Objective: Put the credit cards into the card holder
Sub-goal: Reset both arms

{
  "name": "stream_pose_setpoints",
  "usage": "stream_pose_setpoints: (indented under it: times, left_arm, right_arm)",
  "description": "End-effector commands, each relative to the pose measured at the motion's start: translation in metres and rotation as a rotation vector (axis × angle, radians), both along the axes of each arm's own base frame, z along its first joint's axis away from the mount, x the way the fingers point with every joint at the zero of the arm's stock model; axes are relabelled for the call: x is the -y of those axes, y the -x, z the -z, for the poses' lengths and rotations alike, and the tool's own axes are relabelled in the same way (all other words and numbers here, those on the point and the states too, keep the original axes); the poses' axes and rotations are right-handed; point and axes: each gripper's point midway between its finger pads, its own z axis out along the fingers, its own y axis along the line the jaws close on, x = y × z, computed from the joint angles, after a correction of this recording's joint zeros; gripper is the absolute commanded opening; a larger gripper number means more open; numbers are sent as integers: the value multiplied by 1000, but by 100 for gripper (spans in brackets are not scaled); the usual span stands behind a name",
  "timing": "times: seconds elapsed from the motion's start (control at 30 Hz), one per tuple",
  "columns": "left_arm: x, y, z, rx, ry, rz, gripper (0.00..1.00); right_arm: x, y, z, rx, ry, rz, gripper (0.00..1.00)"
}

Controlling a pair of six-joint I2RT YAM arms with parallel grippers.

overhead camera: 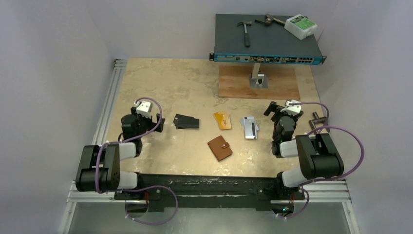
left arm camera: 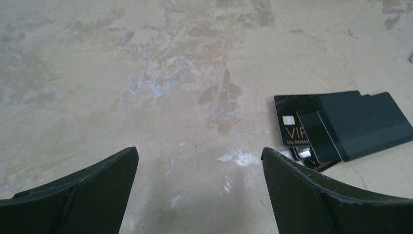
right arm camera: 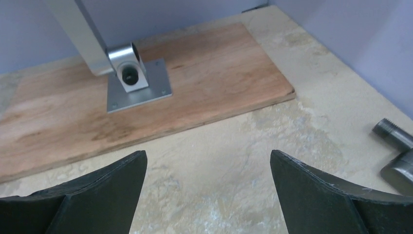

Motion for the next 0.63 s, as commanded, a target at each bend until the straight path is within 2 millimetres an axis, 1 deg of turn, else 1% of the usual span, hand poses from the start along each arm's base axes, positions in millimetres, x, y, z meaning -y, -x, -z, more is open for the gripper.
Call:
stream_pose_setpoints:
  times: [0.0,0.03,0.07,0.13,0.23,0.47,0.6]
  left_arm:
    - [-14,-34,-59,217,-28,-46,100]
    - [-13,-33,-59,212,-26,-45,100]
    - [-13,-34,-63,240,-21,-46,100]
    - [-13,-33,-59,218,-23,-46,100]
    - [-13,-34,-62,238,-22,-46,100]
    - [-13,-36,-60,222,-23,-45,100]
    - [-14,-34,-61,232,-23,-50,100]
  right_arm:
    - [-6,-17,-21,54,40,-20,99]
    - [-6,-17,-24,69,47,-17,99]
    - [-6,-16,-23,61,45,-17,99]
    - [-7,-15,-22,52,43,-22,99]
    - [-7,-15,-24,63,47,-24,99]
    - [-7,-15,-24,68,48,-25,99]
    - [-7,-15,-24,69,48,-24,99]
